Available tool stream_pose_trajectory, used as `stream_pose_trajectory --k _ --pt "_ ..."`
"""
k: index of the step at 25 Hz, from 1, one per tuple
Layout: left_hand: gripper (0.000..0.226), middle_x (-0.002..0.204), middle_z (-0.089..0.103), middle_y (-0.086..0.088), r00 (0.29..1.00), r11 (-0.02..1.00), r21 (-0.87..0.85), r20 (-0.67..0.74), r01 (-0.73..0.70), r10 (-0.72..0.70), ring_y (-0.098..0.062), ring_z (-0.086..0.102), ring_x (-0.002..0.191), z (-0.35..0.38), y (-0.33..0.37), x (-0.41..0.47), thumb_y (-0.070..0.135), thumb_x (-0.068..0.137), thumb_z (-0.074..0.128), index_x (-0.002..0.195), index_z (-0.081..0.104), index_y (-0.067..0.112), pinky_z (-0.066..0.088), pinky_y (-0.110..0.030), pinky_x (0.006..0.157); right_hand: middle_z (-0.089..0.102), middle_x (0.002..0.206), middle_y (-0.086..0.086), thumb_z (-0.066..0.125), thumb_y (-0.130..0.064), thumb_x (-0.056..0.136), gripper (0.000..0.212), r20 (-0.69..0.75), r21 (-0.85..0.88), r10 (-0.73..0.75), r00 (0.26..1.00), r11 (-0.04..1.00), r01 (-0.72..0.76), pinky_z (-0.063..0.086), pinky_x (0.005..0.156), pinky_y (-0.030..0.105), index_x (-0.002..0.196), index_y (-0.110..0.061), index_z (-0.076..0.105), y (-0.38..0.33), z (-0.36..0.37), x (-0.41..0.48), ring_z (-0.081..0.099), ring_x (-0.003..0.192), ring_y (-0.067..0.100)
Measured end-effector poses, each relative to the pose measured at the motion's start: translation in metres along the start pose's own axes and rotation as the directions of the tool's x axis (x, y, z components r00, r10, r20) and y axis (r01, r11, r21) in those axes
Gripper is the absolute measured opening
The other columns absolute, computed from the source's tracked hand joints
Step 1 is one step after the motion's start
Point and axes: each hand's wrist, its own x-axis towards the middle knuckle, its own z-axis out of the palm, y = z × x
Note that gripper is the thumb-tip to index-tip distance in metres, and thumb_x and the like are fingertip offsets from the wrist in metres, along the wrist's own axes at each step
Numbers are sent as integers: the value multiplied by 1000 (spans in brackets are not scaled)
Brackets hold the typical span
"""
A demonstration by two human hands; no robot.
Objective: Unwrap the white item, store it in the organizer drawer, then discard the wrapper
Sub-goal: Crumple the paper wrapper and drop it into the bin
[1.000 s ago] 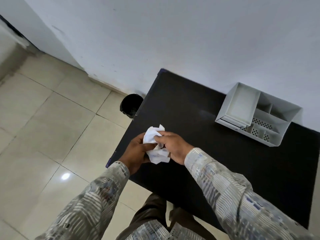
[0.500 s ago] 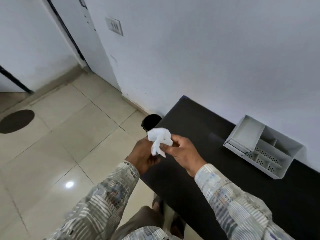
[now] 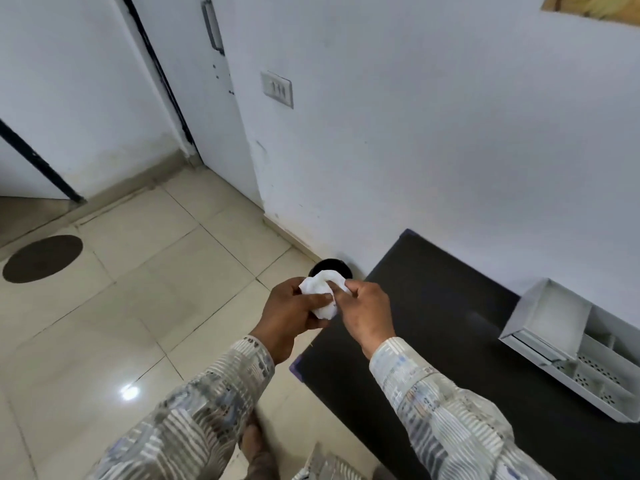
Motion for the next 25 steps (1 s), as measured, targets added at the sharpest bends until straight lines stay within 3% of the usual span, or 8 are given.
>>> stream_pose_trajectory --k 4,6,8,10,13,18,20,25 --pt "32 112 79 -28 994 985 -144 -43 90 -97 -37 81 99 -82 43 65 -4 89 67 120 71 -8 64 -30 71 75 105 -10 57 -55 100 34 82 -32 -187 979 981 190 59 93 36 116 -29 73 -44 74 17 69 101 8" --pt "34 111 80 -28 993 988 -103 -5 115 -116 -33 81 94 -106 61 88 -1 88 67 120 72 -7 65 -31 73 72 120 -9 65 -53 96 38 58 -189 -249 967 948 255 55 100 35 128 -33 69 -52 99 25 63 116 11" --pt "32 111 81 -24 989 989 37 36 144 -146 -30 78 85 -115 74 103 7 89 70 120 73 2 65 -35 74 73 119 -7 70 -47 94 39 -67 -248 -232 970 946 209 57 100 39 131 -32 71 -57 115 39 64 115 13" --pt "29 108 81 -16 983 975 165 83 151 -166 -28 75 83 -113 83 119 17 91 74 120 73 11 61 -39 76 78 105 -10 72 -42 94 31 -176 -174 -156 972 977 125 60 92 41 122 -31 78 -62 119 58 70 100 12" --pt "31 99 82 -7 962 969 196 200 148 -187 -22 75 76 -100 97 147 33 95 74 119 75 15 57 -41 78 79 83 -8 72 -40 95 16 -222 -3 9 975 1000 -10 62 79 41 101 -31 83 -59 108 93 72 79 13" --pt "44 102 81 -4 936 950 229 231 211 -264 -25 75 87 -85 119 235 53 99 64 117 77 15 59 -44 83 82 83 -9 77 -38 92 13 -308 257 252 918 951 -174 60 80 36 97 -31 86 -33 101 170 75 82 13" --pt "47 109 78 -7 936 931 262 175 256 -307 -28 74 92 -86 117 281 53 99 65 120 74 12 59 -44 82 82 84 -9 78 -35 92 11 -298 386 369 881 890 -242 56 78 32 97 -29 87 -14 109 208 72 80 10" --pt "41 111 75 -8 917 873 352 86 337 -389 -28 72 91 -96 82 397 49 98 68 114 74 12 59 -43 79 81 99 -4 79 -25 91 16 -215 622 661 719 660 -421 52 85 30 106 -22 84 57 147 297 73 100 18"
